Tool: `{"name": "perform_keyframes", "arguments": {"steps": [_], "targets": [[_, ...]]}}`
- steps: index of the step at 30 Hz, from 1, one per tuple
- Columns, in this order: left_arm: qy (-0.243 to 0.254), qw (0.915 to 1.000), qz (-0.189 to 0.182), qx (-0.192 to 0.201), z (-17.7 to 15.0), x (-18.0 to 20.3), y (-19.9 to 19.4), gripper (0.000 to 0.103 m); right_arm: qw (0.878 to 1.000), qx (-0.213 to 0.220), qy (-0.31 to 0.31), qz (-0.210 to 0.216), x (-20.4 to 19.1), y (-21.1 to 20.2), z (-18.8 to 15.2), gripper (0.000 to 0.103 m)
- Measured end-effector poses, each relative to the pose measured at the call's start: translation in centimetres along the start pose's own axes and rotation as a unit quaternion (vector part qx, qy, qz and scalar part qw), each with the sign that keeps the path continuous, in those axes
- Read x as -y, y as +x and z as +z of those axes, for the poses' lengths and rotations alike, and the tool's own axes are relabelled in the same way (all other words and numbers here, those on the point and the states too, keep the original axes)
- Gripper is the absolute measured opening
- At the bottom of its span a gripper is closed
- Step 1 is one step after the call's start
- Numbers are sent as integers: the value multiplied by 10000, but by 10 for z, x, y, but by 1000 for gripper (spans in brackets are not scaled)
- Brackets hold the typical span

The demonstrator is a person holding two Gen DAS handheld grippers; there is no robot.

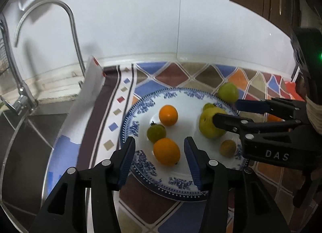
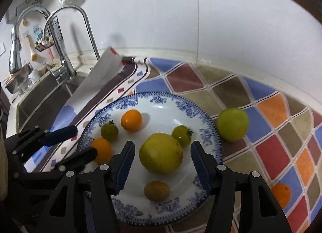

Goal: Organize fruits
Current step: 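Open the left tool over the plate while the right tool releases the grapefruit, then withdraw both tools from the plate toward the remaining fruits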

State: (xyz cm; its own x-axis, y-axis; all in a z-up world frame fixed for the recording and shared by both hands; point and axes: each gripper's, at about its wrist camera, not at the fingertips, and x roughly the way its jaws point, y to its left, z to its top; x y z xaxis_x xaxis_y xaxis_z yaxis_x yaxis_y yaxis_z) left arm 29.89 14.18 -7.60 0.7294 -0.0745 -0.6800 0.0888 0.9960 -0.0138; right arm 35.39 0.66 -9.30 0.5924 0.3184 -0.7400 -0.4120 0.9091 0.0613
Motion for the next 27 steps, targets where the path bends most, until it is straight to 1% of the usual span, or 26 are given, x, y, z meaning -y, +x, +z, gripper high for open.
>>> {"name": "perform_keyframes", "arguments": {"steps": [8,10,15,21,27], "targets": [[-25,9993,53,368,0,13,-42,57,9993,342,-4,-171,-4,-50,-13,59],[5,9989,67,467,-2,18,-54,58,9988,429,6,-227,-4,-64,-18,65],[112,9977,122,658,-6,32,-80,62,9971,646,30,-406,-5,-98,-32,68],[286,9956,114,886,-13,52,-108,71,9945,844,112,-604,-1,-137,-51,69],[443,9932,85,1077,-19,73,-127,75,9915,1033,192,-768,7,-167,-68,69]]}}
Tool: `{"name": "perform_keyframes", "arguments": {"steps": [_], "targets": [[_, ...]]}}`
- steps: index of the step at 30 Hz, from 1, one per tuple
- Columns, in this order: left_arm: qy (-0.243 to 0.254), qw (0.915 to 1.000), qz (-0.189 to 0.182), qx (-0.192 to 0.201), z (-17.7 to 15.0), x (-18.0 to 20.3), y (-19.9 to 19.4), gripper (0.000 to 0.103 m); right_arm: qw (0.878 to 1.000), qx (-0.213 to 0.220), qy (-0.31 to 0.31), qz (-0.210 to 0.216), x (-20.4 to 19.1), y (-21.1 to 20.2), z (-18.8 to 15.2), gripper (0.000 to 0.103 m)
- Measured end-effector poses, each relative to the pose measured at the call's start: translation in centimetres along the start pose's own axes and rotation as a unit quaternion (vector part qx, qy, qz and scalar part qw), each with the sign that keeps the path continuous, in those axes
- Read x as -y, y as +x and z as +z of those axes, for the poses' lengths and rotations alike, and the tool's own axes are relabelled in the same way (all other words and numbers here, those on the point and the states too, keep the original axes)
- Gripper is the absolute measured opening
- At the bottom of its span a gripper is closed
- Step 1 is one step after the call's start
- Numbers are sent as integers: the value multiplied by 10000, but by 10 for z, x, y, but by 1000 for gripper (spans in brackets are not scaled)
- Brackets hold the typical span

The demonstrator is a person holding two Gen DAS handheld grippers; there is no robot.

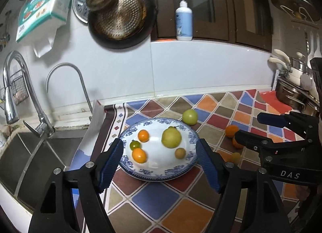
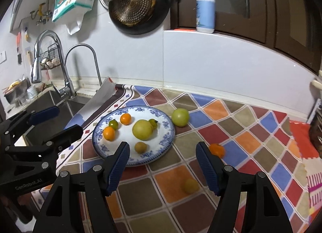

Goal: Organize fruits
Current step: 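Withdraw both tools from the plate toward the remaining fruits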

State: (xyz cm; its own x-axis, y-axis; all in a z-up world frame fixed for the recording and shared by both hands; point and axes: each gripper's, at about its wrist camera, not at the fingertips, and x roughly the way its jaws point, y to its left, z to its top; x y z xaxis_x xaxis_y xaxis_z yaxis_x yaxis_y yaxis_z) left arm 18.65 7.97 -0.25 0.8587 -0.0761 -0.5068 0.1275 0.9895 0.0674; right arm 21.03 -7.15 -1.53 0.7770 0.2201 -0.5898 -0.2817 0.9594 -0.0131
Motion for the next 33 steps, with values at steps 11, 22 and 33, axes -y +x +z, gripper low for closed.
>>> {"name": "perform_keyframes", "arguments": {"steps": [11,22,33], "targets": [[197,9992,-316,133,1,45,-12,77,9993,186,54,-311,30,-38,-14,69],[435,9974,-571,38,-7,95,-3,77,9993,179,-102,-327,69,-48,-26,69],[715,9944,-729,-258,-19,130,34,75,9988,-71,-470,-105,96,-22,-38,68]]}}
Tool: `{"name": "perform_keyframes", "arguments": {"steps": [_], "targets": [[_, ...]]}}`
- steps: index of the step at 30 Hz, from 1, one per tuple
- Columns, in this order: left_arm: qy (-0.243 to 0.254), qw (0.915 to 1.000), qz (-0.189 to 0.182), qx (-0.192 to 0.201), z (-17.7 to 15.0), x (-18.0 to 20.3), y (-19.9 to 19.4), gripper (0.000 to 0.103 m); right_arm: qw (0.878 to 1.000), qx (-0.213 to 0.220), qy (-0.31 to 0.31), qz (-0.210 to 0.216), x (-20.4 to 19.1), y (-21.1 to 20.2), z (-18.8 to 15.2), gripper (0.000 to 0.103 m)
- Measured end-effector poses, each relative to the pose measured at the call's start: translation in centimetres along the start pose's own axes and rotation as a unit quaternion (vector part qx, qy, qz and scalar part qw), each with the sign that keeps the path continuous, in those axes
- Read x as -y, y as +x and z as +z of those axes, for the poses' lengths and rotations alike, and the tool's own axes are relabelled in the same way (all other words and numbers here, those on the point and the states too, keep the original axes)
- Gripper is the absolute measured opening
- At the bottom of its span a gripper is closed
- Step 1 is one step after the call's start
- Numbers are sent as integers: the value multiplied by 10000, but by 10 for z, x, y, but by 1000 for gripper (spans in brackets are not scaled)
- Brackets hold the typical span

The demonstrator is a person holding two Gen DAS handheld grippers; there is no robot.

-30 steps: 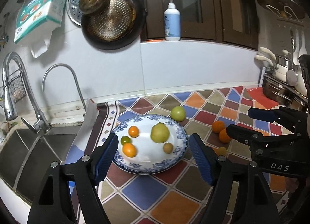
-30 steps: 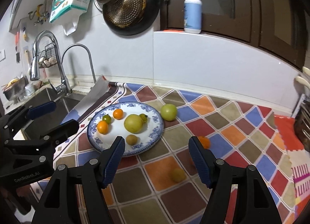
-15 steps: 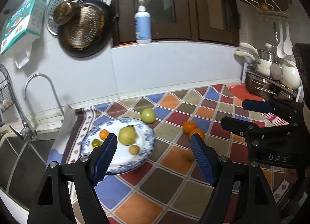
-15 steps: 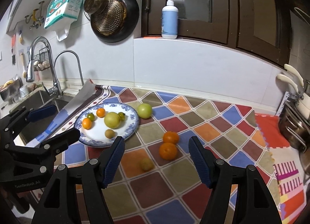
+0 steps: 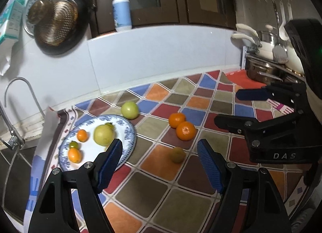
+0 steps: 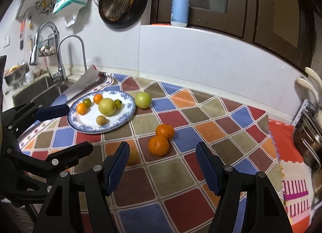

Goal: Organize fruits
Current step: 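Withdraw both tools from the plate toward the remaining fruits, then grasp the brown fruit with the left tool while the right tool grasps an orange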

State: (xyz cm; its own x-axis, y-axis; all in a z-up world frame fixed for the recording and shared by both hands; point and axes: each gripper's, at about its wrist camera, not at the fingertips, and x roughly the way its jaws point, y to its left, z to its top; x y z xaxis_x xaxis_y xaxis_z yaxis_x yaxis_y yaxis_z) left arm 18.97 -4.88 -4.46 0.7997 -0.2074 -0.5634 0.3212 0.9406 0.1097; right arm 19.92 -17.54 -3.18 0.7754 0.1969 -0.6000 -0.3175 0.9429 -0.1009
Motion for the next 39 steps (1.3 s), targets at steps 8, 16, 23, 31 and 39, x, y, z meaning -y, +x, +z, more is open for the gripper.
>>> {"name": "perform_keyframes", "arguments": {"steps": [8,16,23,31,39], "targets": [[296,9985,-131,-440,-7,13,43,63,9989,-200,-369,193,11,33,-5,68],[223,9949,-366,-915,-14,11,79,51,9974,-493,-338,412,17,67,-11,65],[109,9911,-615,-1174,-16,10,96,42,9957,-698,-259,556,19,84,-16,65],[-57,9881,-816,-1301,-17,6,106,28,9941,-846,-126,673,20,98,-18,63],[-425,9906,-432,-1225,-16,-14,99,28,9932,-860,-11,786,14,110,-13,62]]}}
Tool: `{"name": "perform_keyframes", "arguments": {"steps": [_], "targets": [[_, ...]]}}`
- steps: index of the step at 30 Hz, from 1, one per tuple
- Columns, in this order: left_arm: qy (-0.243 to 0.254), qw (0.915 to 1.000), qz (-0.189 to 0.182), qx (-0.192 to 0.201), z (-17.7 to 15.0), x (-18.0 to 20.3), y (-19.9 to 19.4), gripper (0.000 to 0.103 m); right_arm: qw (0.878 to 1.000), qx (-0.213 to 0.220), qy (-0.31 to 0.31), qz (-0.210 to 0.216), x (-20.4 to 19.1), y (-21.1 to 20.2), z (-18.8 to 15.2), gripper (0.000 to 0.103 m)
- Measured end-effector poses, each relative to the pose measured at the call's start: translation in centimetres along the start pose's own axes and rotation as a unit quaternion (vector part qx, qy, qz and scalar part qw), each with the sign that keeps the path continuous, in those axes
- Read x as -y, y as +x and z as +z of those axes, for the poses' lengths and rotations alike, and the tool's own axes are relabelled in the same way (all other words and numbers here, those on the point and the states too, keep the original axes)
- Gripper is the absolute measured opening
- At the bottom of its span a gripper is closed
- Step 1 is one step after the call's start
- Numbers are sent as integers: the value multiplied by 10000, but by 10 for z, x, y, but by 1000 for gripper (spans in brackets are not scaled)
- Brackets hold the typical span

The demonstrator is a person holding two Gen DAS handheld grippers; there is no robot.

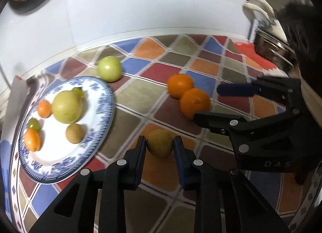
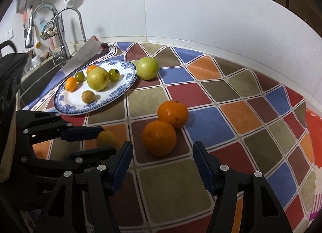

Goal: Organize fruits
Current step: 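Grasp the brown fruit with the left tool while the right tool grasps an orange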

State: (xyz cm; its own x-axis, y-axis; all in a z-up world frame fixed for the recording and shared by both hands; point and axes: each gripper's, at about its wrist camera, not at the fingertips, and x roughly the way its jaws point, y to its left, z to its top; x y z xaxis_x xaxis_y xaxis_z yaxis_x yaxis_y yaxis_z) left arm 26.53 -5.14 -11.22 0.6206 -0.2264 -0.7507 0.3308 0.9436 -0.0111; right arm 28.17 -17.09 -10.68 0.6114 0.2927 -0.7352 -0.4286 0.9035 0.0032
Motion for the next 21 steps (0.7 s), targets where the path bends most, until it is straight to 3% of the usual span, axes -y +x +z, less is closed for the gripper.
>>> {"name": "perform_keyframes", "arguments": {"steps": [10,18,21], "targets": [[-269,9994,197,62,3,-17,-2,28,9984,-147,540,109,4,20,5,54],[-349,9991,223,95,1,-20,-6,28,9974,-179,672,187,5,26,6,42],[-375,9990,226,133,0,-21,-10,28,9974,-183,677,173,4,25,6,42]]}}
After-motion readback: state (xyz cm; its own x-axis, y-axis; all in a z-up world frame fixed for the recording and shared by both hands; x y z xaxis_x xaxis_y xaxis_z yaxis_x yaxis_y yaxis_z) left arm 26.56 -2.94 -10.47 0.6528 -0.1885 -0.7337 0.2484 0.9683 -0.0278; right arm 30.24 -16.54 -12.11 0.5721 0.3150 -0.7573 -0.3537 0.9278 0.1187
